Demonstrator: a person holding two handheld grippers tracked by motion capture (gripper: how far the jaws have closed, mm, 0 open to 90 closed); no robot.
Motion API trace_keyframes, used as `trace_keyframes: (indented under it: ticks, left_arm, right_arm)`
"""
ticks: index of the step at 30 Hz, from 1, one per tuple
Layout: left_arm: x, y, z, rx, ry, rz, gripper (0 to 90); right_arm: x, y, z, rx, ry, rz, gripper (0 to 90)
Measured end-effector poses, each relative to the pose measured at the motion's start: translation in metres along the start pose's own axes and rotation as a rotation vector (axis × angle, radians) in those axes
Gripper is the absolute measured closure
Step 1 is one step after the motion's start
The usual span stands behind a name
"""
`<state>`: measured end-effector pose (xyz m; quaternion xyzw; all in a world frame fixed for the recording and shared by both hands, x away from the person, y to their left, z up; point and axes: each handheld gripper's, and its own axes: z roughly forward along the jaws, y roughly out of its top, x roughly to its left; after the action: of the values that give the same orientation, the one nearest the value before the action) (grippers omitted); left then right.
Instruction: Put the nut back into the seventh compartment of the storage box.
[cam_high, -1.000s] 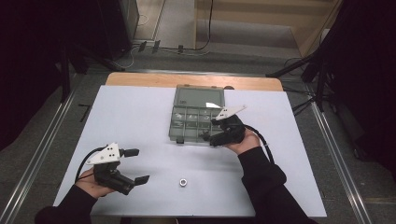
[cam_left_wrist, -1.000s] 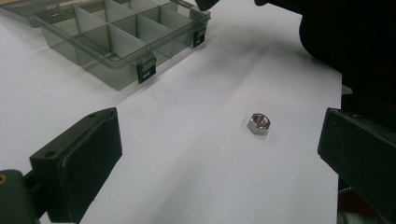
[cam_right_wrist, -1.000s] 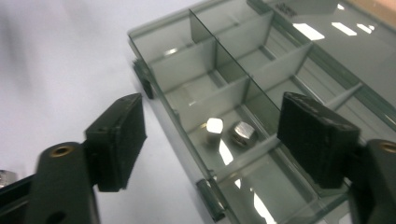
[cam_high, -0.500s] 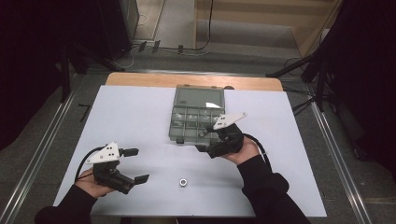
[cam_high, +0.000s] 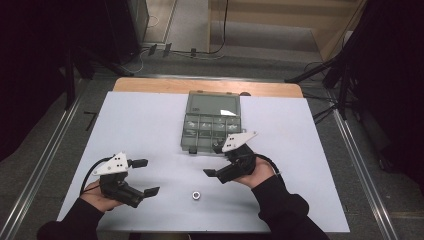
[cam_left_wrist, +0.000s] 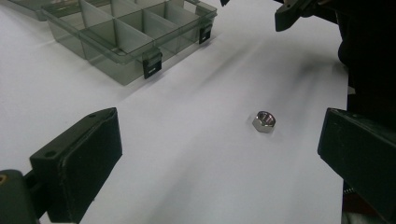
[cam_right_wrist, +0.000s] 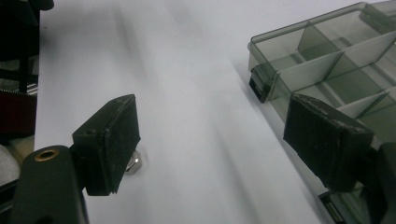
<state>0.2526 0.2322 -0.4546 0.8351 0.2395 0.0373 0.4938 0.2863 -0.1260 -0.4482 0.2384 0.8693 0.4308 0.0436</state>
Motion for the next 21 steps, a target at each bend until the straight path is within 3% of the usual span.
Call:
trace_keyframes:
  ticks: [6,14,21]
  left_arm:
    - [0.0,0.0,0.0,0.0,-0.005,0.004,0.0]
    - [-0.002,0.001,-0.001,-0.006,-0.01,0.01,0.0]
    - [-0.001,0.001,0.0,-0.006,-0.005,0.008,0.0]
  right_arm:
    - [0.009,0.0,0.004,0.032,-0.019,-0.004,17.9]
    - [0.017,-0.006,0.009,0.065,0.036,-0.025,17.4]
    - [0.024,-0.006,0.016,0.112,0.046,-0.057,19.3]
